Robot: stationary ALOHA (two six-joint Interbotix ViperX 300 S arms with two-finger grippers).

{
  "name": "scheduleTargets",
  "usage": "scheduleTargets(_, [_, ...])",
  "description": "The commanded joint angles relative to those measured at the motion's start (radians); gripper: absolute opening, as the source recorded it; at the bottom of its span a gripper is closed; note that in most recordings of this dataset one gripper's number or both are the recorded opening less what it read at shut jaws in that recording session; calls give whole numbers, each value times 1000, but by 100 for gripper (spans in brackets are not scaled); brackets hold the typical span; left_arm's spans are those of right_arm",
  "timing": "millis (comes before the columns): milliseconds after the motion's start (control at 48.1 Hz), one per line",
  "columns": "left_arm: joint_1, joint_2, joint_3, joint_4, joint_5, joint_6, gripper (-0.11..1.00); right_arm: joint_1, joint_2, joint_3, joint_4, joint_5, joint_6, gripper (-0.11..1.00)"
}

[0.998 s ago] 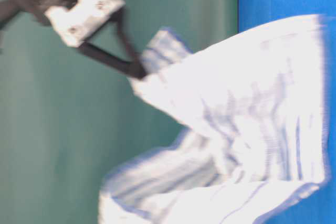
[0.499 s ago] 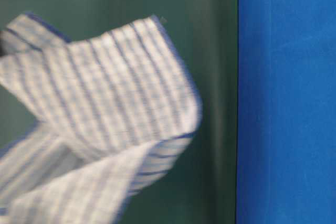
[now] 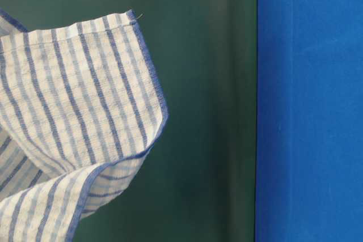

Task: Lift the towel with both arms.

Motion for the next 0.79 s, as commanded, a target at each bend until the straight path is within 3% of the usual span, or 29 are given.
scheduleTargets(0, [3, 5, -26, 3, -12, 5, 5, -2, -14, -23, -5, 6, -6, 3])
scheduleTargets(270, [3, 8, -25, 5, -31, 9, 7, -11, -14, -23, -6, 9, -34, 5])
scheduleTargets(353, [3, 8, -20, 5, -35, 0, 26, -12, -12, -23, -6, 12, -28, 27])
scheduleTargets(499, [2, 6, -17, 5, -32, -3, 71, -12, -11, -21, -6, 12, -28, 66])
scheduleTargets(541, [3, 6, -15, 5, -32, -3, 81, -12, -11, -21, -8, 12, -28, 69])
scheduleTargets(624, [2, 5, -14, 5, -29, -5, 93, -12, -11, -20, -8, 12, -28, 66])
scheduleTargets(769, [2, 2, -3, 3, -26, -6, 92, -12, -11, -11, -8, 14, -26, 67])
